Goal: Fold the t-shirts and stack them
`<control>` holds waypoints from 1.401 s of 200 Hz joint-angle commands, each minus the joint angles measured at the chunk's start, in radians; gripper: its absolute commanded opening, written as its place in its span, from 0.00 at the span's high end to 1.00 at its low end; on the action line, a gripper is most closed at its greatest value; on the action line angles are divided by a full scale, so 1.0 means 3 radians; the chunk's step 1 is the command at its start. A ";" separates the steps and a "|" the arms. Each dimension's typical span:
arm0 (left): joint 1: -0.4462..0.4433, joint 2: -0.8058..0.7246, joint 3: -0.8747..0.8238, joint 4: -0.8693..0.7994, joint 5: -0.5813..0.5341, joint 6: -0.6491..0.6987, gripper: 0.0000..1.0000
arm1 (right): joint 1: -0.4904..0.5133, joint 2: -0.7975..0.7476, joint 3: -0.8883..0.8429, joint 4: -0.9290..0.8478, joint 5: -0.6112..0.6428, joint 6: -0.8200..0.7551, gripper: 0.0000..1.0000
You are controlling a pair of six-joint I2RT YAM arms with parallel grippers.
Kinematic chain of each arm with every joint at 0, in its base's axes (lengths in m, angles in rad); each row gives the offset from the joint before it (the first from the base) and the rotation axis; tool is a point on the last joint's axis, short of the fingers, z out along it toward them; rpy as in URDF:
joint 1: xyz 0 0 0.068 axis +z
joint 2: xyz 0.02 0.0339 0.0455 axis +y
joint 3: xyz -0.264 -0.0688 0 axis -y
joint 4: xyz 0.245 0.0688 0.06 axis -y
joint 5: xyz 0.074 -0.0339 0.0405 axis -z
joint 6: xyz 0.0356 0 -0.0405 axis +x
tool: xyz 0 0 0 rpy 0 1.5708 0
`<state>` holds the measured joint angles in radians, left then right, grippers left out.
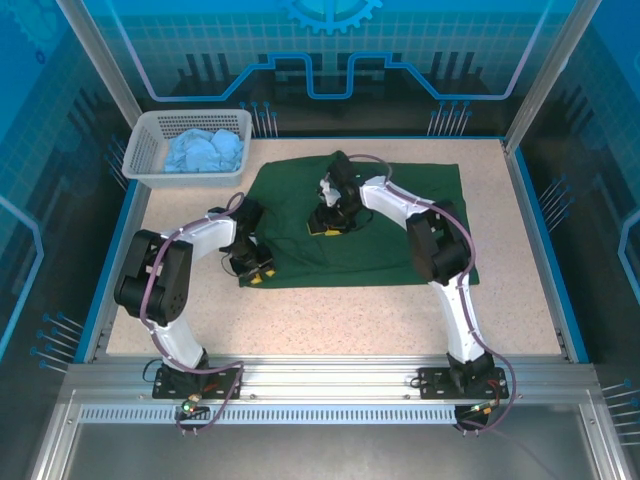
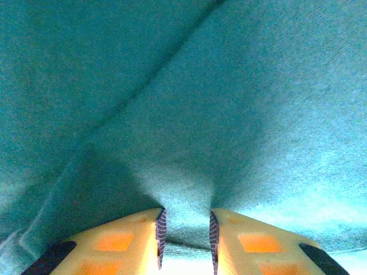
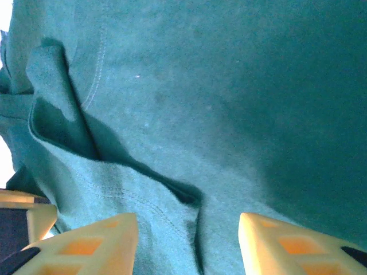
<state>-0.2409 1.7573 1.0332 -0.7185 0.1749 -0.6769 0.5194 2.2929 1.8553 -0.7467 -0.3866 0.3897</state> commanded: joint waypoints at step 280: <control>0.0159 0.0034 0.0028 -0.0342 -0.0457 0.0168 0.66 | 0.0189 0.0428 0.0604 -0.0468 -0.0004 -0.0048 1.00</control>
<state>-0.2111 1.7611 1.0397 -0.7547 0.1226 -0.6441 0.5694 2.4298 2.0163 -0.8715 -0.3855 0.3653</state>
